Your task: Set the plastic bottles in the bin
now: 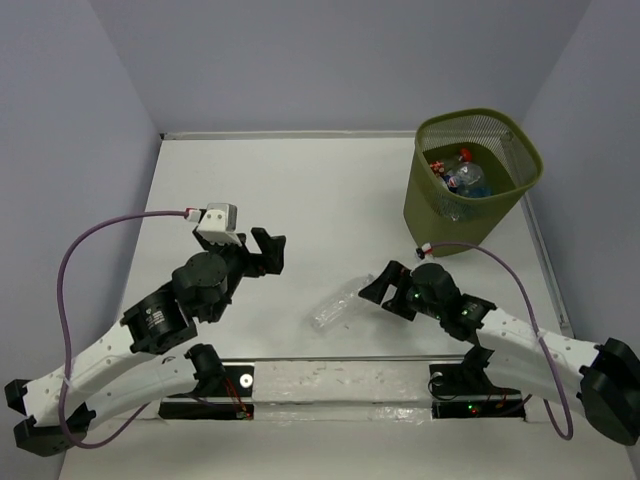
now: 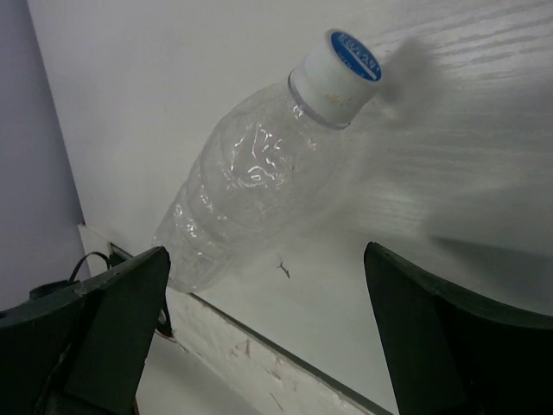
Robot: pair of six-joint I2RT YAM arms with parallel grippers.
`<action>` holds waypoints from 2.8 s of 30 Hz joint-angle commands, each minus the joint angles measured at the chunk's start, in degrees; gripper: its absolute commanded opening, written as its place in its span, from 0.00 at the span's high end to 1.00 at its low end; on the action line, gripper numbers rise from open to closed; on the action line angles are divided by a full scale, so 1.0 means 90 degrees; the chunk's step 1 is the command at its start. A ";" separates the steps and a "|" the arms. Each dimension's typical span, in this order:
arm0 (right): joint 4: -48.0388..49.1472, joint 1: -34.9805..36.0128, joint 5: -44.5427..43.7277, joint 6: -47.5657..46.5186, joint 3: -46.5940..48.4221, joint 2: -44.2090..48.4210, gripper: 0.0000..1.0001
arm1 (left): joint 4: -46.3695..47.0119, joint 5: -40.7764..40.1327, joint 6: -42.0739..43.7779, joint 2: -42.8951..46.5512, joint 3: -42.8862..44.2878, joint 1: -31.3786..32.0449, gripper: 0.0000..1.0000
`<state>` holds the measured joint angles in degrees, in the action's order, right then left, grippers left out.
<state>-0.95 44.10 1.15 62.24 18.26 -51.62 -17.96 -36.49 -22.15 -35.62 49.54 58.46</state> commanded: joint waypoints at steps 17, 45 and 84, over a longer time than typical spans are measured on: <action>0.1492 0.0471 -0.1143 0.0448 0.1603 -0.3297 0.10 | 0.0247 0.0099 0.0118 0.1125 -0.0729 -0.0030 0.01; -0.0998 -0.2778 -0.3897 -0.5362 0.7432 -0.1656 0.77 | 0.0345 0.0451 0.0274 0.1457 -0.0797 -0.0518 0.01; -0.2620 -0.4040 -0.1166 -0.4856 0.8324 -0.1232 0.00 | 0.0676 0.0900 0.0469 0.1437 -0.0856 -0.1065 0.01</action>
<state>-28.05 7.90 -16.45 15.53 92.95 -74.96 -15.40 -29.26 -19.38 -23.97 42.68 49.71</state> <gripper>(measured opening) 0.994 0.989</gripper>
